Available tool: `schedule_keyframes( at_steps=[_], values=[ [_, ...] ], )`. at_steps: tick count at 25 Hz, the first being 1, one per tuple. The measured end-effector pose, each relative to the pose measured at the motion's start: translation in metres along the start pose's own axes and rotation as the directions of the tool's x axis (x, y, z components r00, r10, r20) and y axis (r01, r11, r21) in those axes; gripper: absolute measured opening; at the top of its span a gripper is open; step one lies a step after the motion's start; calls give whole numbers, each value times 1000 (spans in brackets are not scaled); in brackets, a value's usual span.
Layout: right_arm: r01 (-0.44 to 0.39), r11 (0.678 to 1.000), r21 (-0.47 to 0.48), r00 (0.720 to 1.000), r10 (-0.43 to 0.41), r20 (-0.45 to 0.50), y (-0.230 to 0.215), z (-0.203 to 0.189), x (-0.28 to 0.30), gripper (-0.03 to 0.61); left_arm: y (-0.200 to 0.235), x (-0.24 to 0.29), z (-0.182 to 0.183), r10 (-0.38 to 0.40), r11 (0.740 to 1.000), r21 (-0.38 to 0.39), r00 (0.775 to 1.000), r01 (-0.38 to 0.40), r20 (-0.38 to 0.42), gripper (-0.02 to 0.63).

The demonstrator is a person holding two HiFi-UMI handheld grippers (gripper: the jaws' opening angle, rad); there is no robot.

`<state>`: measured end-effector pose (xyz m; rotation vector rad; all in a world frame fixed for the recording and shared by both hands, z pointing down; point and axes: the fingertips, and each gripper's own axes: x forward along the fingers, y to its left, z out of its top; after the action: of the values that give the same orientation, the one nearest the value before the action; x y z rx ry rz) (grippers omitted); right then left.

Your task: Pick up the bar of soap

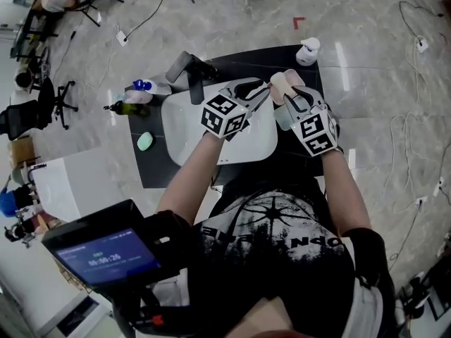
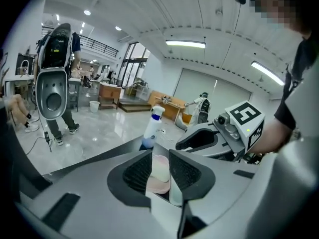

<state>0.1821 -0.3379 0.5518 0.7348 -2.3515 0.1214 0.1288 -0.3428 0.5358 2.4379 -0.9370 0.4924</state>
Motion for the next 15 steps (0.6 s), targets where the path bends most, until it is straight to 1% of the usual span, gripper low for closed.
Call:
schedule_keyframes(
  at_steps=[3, 6, 10, 12, 15],
  values=[
    [-6, 1000, 4, 999, 6, -38, -2, -9, 15, 133, 5, 17, -3, -47, 999, -29, 998, 45, -49, 129],
    [-12, 1000, 8, 997, 13, -79, -5, -15, 32, 162, 13, 34, -5, -97, 993, -75, 990, 89, -105, 169],
    [-28, 1000, 11, 991, 29, -132, -4, -27, 53, 214, 28, 57, -15, -115, 988, -119, 980, 96, -163, 170],
    [-28, 1000, 13, 988, 29, -154, -4, -32, 60, 227, 31, 66, -22, -134, 983, -146, 972, 106, -193, 178],
    [-25, 999, 24, 982, 29, -188, -7, -39, 70, 239, 33, 77, -29, -168, 974, -187, 958, 126, -231, 209]
  ],
)
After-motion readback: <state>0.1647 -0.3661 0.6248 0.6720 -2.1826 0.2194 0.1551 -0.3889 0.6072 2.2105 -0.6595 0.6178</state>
